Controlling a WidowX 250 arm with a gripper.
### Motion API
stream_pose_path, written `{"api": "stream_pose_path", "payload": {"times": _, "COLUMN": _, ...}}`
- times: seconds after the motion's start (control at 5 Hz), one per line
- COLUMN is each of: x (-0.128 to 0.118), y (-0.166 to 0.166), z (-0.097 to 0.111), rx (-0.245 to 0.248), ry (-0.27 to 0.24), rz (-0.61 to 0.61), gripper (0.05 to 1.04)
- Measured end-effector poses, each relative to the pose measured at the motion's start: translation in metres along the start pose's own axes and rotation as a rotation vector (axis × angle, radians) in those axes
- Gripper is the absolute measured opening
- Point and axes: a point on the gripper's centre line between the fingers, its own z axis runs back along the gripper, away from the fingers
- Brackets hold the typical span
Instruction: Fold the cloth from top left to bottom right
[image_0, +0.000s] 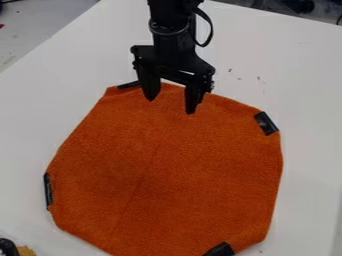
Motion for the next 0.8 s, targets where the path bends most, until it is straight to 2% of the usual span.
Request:
{"api": "stream_pose_path", "payload": {"times": 0.2, "x": -0.003, "y": 0.001, "z": -0.008, "rx": 0.002, "ry": 0.028, "rz": -0.006, "gripper": 1.000}}
{"api": "stream_pose_path", "payload": {"times": 0.4, "x": 0.004, "y": 0.025, "z": -0.029, "rx": 0.032, "ry": 0.049, "rz": -0.047, "gripper": 1.000}}
{"api": "stream_pose_path", "payload": {"times": 0.8, "x": 0.051, "y": 0.081, "z": -0.066, "rx": 0.031, "ry": 0.027, "rz": -0.161, "gripper": 1.000}}
